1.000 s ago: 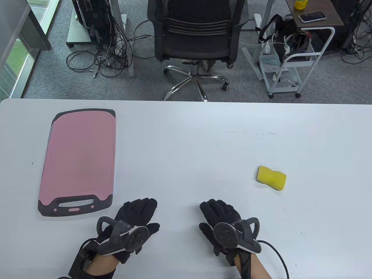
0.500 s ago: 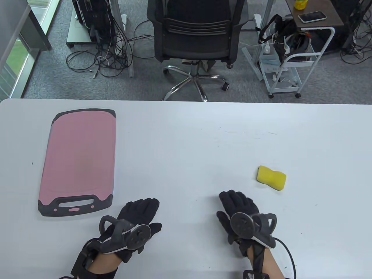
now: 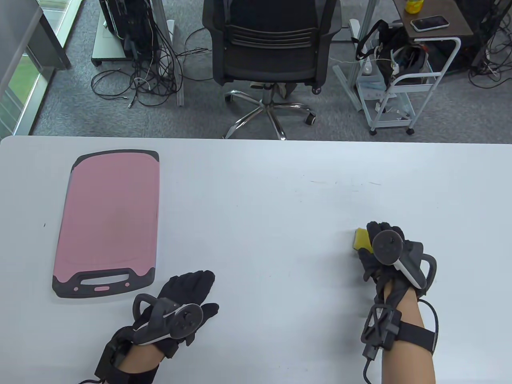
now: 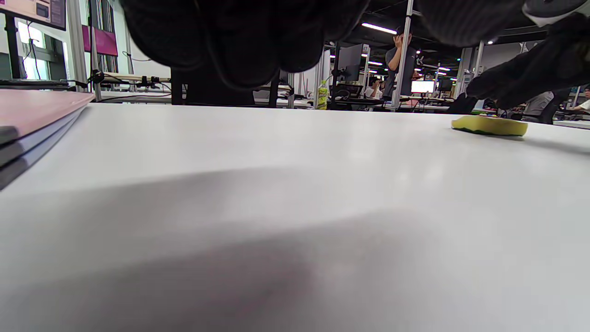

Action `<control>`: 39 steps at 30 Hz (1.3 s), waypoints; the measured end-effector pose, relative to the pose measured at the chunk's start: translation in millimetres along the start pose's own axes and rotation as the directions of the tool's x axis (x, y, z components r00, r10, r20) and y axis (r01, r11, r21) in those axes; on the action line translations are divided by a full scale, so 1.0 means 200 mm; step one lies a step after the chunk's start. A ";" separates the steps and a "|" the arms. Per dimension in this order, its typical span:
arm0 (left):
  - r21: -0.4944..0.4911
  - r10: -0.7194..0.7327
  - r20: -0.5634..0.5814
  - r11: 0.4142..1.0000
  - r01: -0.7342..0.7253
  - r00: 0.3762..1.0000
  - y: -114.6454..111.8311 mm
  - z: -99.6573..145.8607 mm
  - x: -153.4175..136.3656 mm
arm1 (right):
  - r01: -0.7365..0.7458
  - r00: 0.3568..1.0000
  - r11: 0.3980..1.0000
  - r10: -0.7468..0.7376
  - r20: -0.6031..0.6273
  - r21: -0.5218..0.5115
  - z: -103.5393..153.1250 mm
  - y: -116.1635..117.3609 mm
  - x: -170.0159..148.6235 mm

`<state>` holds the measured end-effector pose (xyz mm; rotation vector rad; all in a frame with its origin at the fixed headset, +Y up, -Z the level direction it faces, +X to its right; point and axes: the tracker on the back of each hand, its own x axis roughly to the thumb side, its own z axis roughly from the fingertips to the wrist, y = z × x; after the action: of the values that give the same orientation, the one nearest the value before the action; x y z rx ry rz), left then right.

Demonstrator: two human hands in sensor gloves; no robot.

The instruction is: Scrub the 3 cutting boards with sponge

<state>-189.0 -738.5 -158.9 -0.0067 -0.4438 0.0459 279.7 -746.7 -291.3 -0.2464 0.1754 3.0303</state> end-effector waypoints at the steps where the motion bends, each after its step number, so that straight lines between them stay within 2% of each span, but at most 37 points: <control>1: -0.004 0.001 -0.002 1.000 -0.001 1.000 0.00 0.00 0.00 | 0.002 1.000 0.999 -0.002 -0.009 0.034 -0.03 0.01 0.00; 6: -0.001 0.011 -0.008 1.000 -0.011 1.000 0.00 0.00 -0.02 | -0.027 0.999 0.993 0.030 -0.028 0.115 -0.12 0.10 -0.03; 11: -0.013 0.013 -0.011 1.000 -0.013 1.000 0.00 -0.01 -0.02 | 0.006 1.000 1.000 -0.007 -0.029 -0.020 -0.09 0.13 -0.05; 13: -0.011 0.011 -0.010 1.000 -0.012 1.000 0.00 -0.01 -0.02 | -0.001 1.000 0.998 0.000 -0.022 -0.064 -0.06 0.11 -0.06; 16: -0.003 0.008 -0.012 1.000 -0.008 1.000 0.01 -0.01 -0.02 | 0.079 0.997 0.989 -0.081 -0.008 -0.127 0.02 0.07 -0.06; 19: 0.017 -0.003 -0.026 1.000 0.003 1.000 0.03 0.00 -0.04 | 0.178 0.984 0.970 -0.172 0.046 -0.165 0.14 0.05 -0.03; 23: 0.023 -0.046 -0.067 0.999 0.048 0.997 0.06 0.01 -0.09 | 0.198 0.976 0.959 -0.173 0.134 -0.202 0.29 0.02 0.04; 28: 0.018 -0.008 -0.152 1.000 0.010 0.988 0.10 0.03 -0.21 | 0.225 0.957 0.944 -0.168 0.237 -0.240 0.47 0.00 0.13; 31: -0.029 -0.087 -0.210 0.996 0.083 0.974 0.08 0.07 -0.32 | 0.243 0.943 0.935 -0.166 0.287 -0.259 0.54 0.02 0.15; 35: -0.137 -0.198 -0.324 0.977 0.162 0.925 -0.01 0.14 -0.52 | 0.255 0.933 0.934 -0.171 0.317 -0.249 0.58 0.05 0.17; 39: -0.212 -0.218 -0.414 0.967 0.140 0.884 -0.11 0.23 -0.67 | 0.249 0.930 0.939 -0.164 0.330 -0.236 0.60 0.07 0.16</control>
<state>-329.5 -766.5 -174.4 -0.1480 0.0037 -0.1774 228.5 -743.1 -177.9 0.1785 -0.2793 2.8211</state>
